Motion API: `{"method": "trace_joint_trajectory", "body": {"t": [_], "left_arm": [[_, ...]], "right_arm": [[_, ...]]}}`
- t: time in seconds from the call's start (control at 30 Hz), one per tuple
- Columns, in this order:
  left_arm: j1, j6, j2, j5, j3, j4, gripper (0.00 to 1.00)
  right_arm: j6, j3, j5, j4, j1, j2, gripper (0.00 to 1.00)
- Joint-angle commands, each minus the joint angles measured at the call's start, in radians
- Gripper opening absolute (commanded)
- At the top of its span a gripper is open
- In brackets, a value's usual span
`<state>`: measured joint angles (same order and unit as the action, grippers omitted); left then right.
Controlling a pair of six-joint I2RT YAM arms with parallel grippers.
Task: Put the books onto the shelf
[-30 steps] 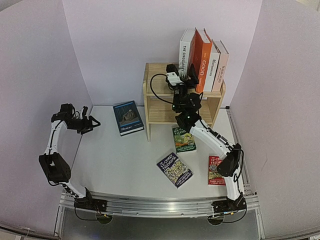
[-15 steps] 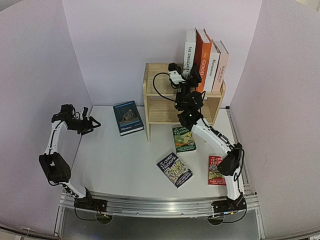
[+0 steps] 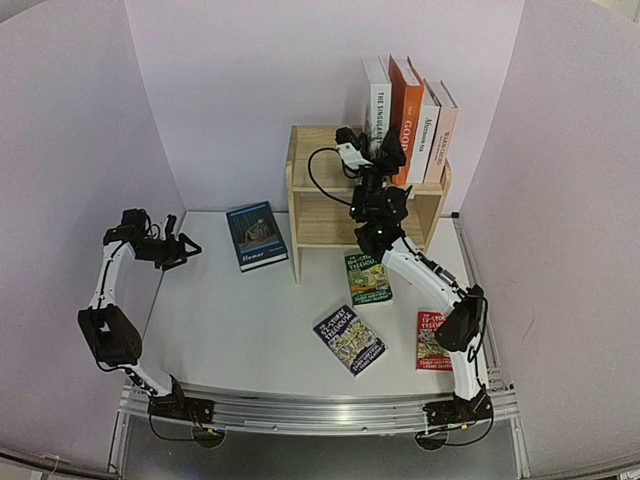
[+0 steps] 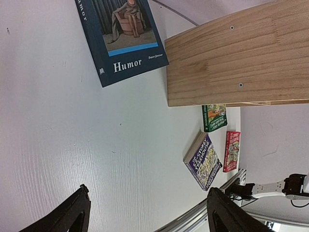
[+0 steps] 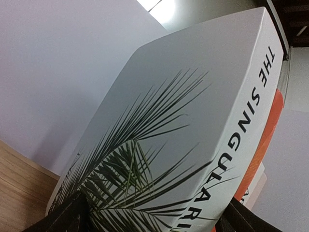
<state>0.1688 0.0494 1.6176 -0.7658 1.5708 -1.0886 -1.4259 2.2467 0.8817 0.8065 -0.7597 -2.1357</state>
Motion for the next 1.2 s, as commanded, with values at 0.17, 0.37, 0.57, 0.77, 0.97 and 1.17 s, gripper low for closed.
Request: {"method": "trace_joint_trajectory", "body": {"t": [0.17, 0.37, 0.57, 0.77, 0.97, 1.17], "left_arm": [[-0.005, -0.034, -0.003, -0.021, 0.001, 0.000, 0.83], [-0.005, -0.041, 0.014, -0.032, 0.013, -0.016, 0.83], [-0.004, -0.048, 0.020, -0.033, 0.021, -0.027, 0.83], [-0.005, -0.048, 0.023, -0.039, 0.020, -0.029, 0.83], [-0.004, -0.073, 0.021, -0.045, 0.015, -0.031, 0.83], [-0.005, -0.078, 0.018, -0.046, 0.007, -0.031, 0.83]], "right_arm": [[-0.046, -0.001, 0.050, 0.111, 0.003, 0.048, 0.90], [-0.057, -0.018, 0.057, 0.113, 0.003, 0.058, 0.90], [-0.117, -0.002, 0.051, 0.147, -0.005, 0.048, 0.91], [-0.188, 0.020, 0.024, 0.183, -0.028, 0.036, 0.93], [-0.212, 0.017, 0.013, 0.198, -0.037, 0.039, 0.94], [-0.226, -0.001, 0.000, 0.200, -0.045, 0.042, 0.97]]}}
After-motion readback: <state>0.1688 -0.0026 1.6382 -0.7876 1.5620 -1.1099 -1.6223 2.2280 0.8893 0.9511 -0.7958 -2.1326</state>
